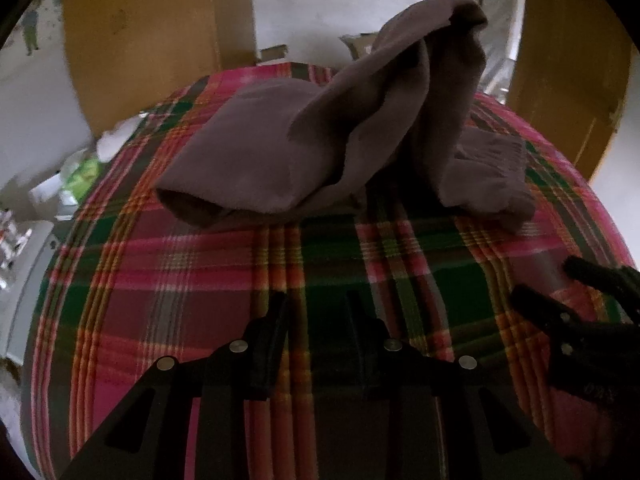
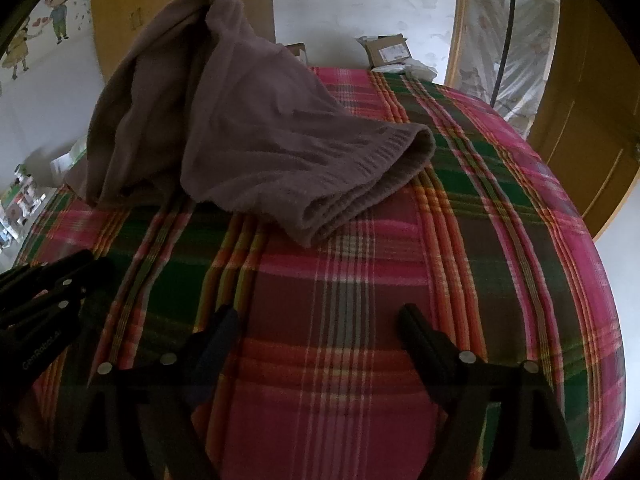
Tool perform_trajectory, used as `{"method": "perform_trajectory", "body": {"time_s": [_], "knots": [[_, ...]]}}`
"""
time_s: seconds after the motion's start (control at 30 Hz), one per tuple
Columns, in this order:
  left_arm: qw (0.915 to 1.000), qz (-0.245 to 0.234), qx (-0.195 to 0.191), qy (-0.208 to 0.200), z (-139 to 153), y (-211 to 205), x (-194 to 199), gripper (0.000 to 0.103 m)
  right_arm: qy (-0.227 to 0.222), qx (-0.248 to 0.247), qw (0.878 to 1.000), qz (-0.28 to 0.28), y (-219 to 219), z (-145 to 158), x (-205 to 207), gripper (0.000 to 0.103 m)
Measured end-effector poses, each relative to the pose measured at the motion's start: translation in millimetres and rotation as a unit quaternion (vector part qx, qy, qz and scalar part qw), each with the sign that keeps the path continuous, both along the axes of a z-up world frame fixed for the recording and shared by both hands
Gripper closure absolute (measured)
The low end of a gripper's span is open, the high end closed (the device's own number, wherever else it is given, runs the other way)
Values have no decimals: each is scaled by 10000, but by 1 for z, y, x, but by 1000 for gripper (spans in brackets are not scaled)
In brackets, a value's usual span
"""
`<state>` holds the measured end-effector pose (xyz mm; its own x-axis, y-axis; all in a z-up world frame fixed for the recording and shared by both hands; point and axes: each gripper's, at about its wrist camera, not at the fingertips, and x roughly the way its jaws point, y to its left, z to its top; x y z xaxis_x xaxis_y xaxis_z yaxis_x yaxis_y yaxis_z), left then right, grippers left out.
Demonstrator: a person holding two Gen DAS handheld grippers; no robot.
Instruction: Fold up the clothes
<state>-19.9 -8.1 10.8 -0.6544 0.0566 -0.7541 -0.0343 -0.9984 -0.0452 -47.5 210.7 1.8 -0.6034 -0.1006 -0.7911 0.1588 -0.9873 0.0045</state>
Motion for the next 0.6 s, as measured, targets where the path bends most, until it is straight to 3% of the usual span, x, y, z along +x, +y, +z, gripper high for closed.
{"method": "perform_trajectory", "body": {"time_s": [0.1,0.37,0.6], "knots": [[9999,-112,55,61,7,-1,-6,74,-19,-155,9999,12,8,4,-10,46],[9979,-243,-161,575,36,0,-27,73,379,-1097,9932,-64,40,28,-26,47],[9943,-351,-339,944,57,3,-48,73,-133,-1732,9847,142,42,13,-61,47]]}}
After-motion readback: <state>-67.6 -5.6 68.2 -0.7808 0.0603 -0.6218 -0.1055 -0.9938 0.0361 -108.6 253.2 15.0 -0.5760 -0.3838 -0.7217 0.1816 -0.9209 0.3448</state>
